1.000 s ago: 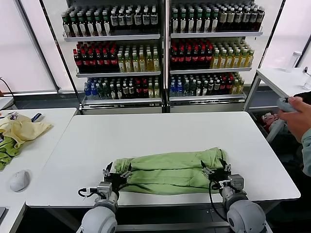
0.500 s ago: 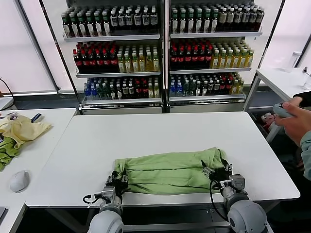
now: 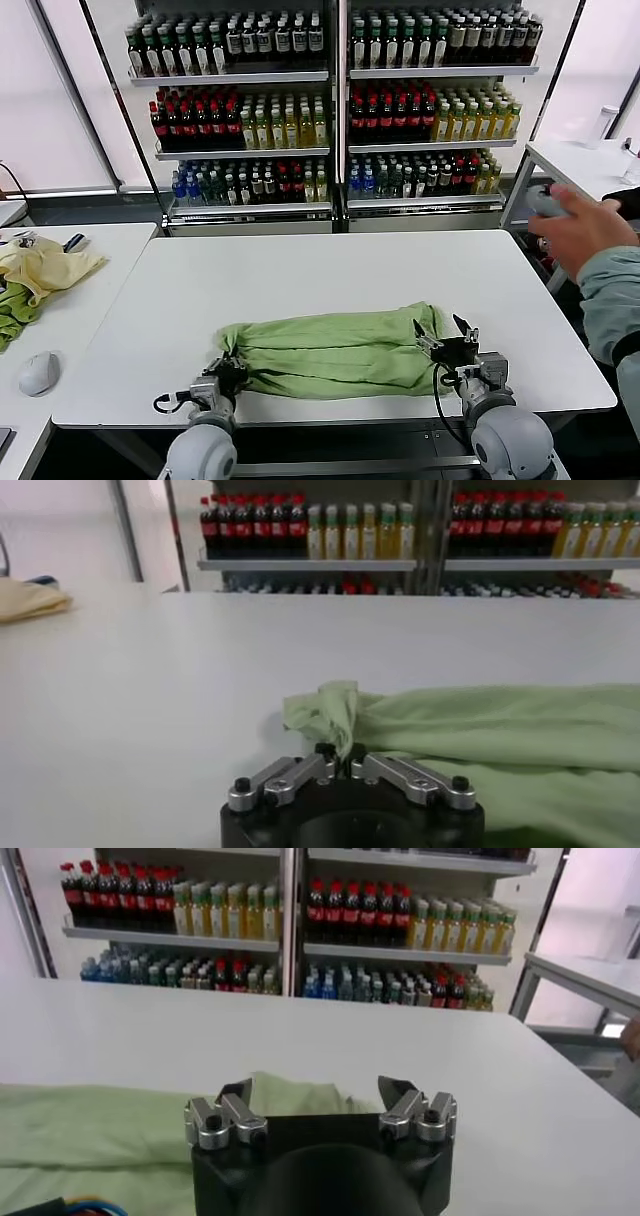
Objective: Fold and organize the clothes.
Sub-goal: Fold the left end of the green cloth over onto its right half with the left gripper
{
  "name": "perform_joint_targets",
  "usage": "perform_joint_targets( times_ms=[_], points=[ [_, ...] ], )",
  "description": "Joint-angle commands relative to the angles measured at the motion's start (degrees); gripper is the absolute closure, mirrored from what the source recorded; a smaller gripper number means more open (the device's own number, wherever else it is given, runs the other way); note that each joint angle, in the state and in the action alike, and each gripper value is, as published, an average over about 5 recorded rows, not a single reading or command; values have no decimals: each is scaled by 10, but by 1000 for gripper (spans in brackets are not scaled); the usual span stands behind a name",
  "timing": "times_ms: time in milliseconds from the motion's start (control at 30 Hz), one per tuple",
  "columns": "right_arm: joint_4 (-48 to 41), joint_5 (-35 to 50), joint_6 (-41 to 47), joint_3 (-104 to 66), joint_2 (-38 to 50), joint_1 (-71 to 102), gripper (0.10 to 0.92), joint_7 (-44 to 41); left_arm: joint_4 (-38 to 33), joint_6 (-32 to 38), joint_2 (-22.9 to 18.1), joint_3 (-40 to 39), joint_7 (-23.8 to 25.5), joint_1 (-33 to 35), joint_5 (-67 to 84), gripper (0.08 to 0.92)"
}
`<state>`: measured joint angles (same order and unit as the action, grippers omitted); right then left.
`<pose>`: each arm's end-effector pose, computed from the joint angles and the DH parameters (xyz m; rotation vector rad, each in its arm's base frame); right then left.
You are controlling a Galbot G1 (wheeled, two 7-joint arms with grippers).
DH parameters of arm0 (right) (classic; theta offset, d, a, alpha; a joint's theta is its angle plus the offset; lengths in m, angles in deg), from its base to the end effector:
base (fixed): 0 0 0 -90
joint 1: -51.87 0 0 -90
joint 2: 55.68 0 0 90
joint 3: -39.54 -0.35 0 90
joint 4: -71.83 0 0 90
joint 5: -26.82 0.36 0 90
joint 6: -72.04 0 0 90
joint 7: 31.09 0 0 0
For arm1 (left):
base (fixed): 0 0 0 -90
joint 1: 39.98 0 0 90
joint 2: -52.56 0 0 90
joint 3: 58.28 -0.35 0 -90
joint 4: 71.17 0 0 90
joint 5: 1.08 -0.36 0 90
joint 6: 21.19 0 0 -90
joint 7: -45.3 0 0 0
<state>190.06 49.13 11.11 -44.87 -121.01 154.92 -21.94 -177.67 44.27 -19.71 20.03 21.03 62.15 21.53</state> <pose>0.2677 -0.0469 -0.2429 0.1707 -2.8238 0.1146 0.2764 0.0088 -0.3226 0.1576 -2.6959 -0.0151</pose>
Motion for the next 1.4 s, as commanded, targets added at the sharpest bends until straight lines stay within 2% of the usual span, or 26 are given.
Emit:
perform_joint_targets(
  times_ms=[33,233,300,367,500,667,767,867,1067,1200,1400],
  points=[
    [3,4,-5,3,2,-2,203,-1,-3,4,129,143,33,-20,30,881],
    [2,3,-7,9,4,-11,203,-2,-14,-13,171,208,56,-46,32,881],
    [3,3,-8,9,5,-13,203,-3,-31,-26,178,227,63,-48,69,881],
    [2,3,-9,9,6,-15,203,-3,-57,-50,177,244,64,-51,167,881],
    [0,2,-11,10,6,-17,203,-4,-116,-76,151,256,58,-60,370,881],
    [-3,0,-11,14,7,-17,203,-4,-166,-77,98,202,44,-71,466,881],
    [-3,-1,-11,16,7,-18,203,-4,-175,-77,75,146,40,-74,433,881],
    [-4,-1,-12,15,8,-18,203,-5,-172,-82,64,91,37,-75,309,881],
    [-2,-2,-15,14,7,-18,203,-7,-166,-88,83,-10,34,-82,48,881],
    [-3,-4,-17,15,5,-17,203,-8,-144,-88,97,-71,17,-102,8,881],
    [-4,-9,-19,17,1,-16,203,-9,-69,-88,79,-131,7,-146,-14,881]
  ],
)
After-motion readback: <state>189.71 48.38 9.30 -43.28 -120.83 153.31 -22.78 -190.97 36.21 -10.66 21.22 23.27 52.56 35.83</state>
